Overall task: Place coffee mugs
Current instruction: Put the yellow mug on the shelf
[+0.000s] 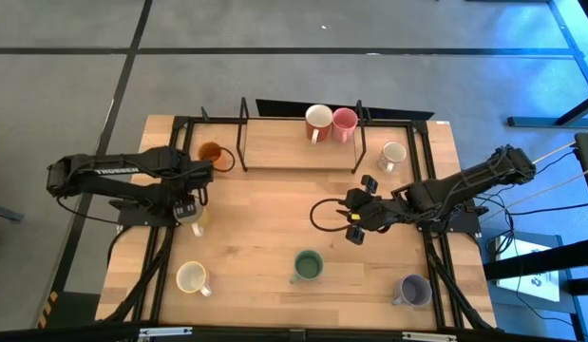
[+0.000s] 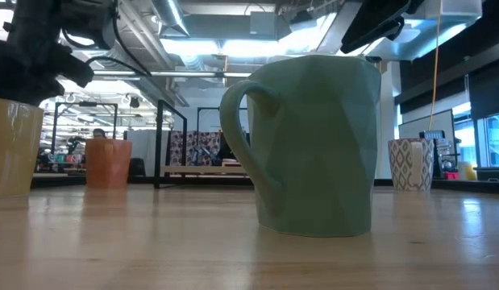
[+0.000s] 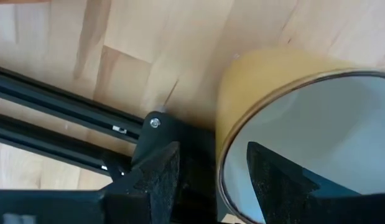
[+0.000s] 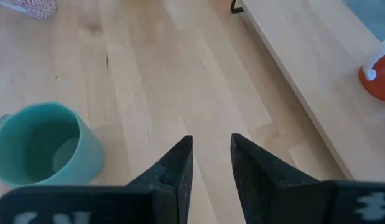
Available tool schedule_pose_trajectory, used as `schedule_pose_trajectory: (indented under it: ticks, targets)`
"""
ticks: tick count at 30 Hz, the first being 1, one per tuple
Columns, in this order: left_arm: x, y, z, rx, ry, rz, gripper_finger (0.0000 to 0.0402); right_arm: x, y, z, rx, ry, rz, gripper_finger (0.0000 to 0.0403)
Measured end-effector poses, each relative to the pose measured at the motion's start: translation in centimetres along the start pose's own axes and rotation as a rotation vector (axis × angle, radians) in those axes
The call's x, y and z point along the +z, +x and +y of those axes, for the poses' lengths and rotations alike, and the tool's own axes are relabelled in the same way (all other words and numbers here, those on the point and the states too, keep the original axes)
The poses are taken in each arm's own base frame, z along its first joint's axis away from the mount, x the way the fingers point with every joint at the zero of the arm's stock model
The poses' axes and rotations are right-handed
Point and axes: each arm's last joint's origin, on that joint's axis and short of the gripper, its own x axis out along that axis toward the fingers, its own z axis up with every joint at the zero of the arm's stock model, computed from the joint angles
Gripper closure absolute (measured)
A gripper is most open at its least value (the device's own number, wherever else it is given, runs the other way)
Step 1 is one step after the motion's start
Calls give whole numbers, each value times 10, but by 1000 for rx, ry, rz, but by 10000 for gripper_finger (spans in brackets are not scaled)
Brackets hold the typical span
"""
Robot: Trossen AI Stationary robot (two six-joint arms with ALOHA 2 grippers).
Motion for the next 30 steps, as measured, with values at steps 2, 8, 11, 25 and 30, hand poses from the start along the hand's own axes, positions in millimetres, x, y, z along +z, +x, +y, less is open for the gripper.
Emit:
schedule_pose_trajectory:
  ticks: [2,8,11,25,30]
  targets:
    - [0,0,0,4,-5,0,221,0,0,0,-1,0,0,306]
    - [2,1,0,10,24,13,248,0,0,-1,-24,-3,-6,306]
    - [5,3,-1,14,50,31,276,0,0,-1,-25,-5,-7,306]
    - [18,6,-5,-33,76,11,386,0,0,-1,-26,-7,-5,306]
    - [21,1,-6,-50,64,-16,386,-1,0,-1,-29,-10,-1,306]
